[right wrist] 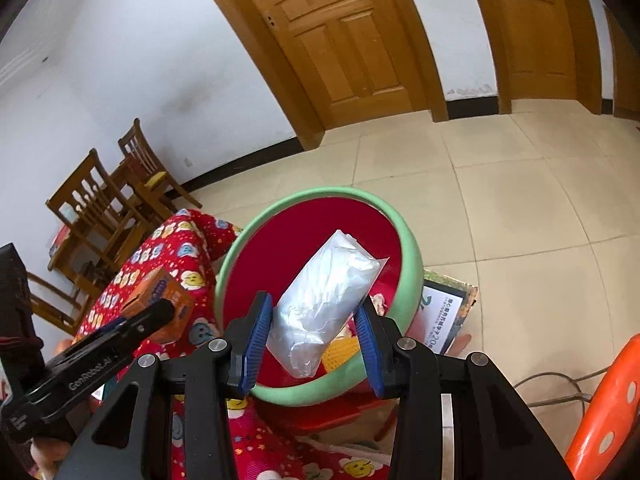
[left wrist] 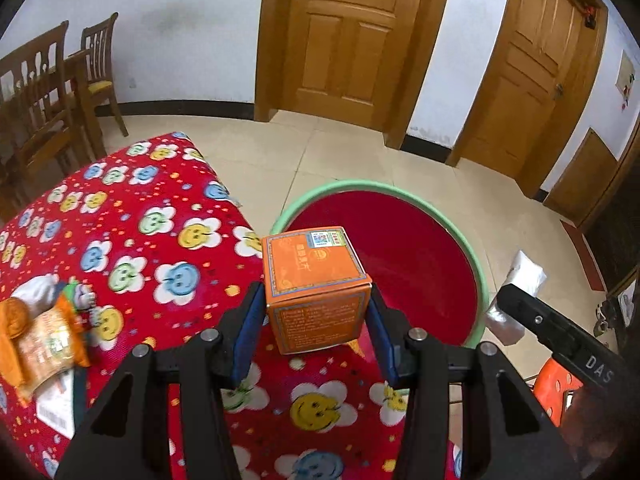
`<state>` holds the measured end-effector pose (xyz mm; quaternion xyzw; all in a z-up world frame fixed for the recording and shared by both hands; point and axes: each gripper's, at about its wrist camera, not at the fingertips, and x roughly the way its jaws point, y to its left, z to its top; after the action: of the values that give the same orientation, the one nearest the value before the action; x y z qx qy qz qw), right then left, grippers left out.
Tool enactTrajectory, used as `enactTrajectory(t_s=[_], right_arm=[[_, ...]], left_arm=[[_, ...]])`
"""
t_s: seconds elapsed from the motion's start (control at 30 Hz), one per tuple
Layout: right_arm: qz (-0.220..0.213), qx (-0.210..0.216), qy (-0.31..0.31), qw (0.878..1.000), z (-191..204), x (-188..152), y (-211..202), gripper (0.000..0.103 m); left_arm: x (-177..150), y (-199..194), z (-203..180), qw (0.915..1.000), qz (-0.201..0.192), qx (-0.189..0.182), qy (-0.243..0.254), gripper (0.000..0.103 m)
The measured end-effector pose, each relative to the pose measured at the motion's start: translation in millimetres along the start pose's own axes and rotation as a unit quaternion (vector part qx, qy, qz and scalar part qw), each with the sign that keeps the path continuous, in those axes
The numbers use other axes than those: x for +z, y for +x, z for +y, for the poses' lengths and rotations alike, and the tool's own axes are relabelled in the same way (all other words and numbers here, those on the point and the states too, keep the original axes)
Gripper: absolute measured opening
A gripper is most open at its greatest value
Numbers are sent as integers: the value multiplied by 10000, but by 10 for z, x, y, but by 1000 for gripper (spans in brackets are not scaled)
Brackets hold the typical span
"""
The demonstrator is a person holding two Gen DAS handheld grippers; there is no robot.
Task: Collect trash
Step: 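Open the left tool to drop the box while the right tool drops the packet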
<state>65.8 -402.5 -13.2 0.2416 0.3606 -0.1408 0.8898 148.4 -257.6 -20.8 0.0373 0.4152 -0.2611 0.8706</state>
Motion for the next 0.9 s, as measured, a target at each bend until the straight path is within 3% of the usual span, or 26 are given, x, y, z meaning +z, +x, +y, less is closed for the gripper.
enactTrajectory(t_s=[0.43,0.57,0.9], right_arm=[[38,-76,133,9999,-140,30,46,42],[52,-73,140,9999,-155,34,58,42],[125,-24,107,9999,-140,72,171,42]], left_arm=[[105,296,-134,9998,118,-10,179,50],[136,283,-139,9997,33,166,190,66],[84,197,21,9992,61,381,-56,69]])
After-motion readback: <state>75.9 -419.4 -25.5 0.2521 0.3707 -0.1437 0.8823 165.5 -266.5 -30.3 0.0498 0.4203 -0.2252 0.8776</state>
